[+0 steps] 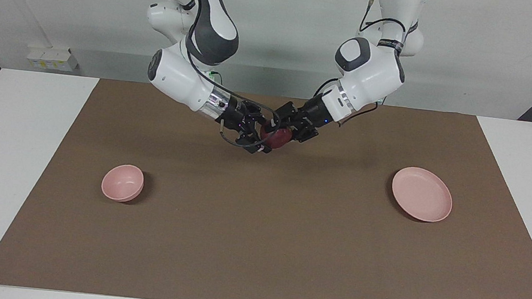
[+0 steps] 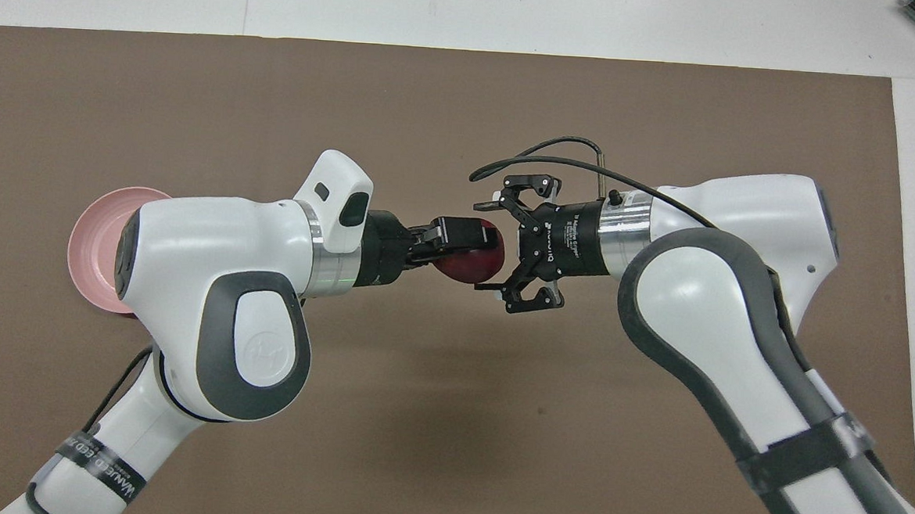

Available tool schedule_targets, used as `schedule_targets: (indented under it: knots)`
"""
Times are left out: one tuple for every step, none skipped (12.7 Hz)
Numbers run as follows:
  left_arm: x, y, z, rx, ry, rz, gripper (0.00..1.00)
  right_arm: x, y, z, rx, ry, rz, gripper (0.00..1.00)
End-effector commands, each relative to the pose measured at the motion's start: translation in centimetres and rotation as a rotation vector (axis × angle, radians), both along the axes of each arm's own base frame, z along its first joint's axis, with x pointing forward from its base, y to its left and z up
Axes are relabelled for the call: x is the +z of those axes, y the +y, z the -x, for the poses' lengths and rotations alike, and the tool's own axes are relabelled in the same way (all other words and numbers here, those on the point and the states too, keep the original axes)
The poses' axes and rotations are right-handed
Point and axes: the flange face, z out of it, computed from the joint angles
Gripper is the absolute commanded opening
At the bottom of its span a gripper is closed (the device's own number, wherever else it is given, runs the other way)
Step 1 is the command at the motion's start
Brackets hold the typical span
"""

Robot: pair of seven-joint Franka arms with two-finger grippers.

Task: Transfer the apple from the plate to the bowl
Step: 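Close the right gripper on the apple held by the left gripper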

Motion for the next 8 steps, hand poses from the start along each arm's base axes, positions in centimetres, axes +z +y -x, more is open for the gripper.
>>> schedule_targets:
  knots:
    - [0.44,-0.80,-0.02,0.016,0.002,0.016,0.00,0.75,0.85,0.44,-0.022,0.015,-0.023,1.00]
    - [0.52,-0.81,-0.04,0.017,0.002,0.017,0.00,0.81,0.88,0.37,-0.023,0.014,-0.026,0.70]
    - [0.52,-0.89,0.01,0.017,0.004,0.017,0.00,1.03,0.94,0.08,-0.014,-0.004,-0.024,0.02]
    - [0.52,-0.89,0.01,0.017,0.004,0.017,0.00,1.32,1.51,0.13,0.005,-0.017,-0.015,0.00]
    - [0.69,-0.90,0.02,0.018,0.002,0.019,0.00,1.23,1.77,0.23,0.010,-0.017,-0.015,0.00]
    - [0.60,-0.97,0.05,0.020,0.008,0.019,0.04,1.23,1.78,0.23,0.011,-0.018,-0.015,0.00]
    - [0.60,-0.98,0.05,0.022,0.011,0.020,0.14,1.23,1.78,0.23,0.011,-0.018,-0.015,0.00]
    - [0.59,-0.99,0.06,0.021,0.013,0.020,0.24,1.22,1.69,0.20,0.010,-0.019,-0.013,0.00]
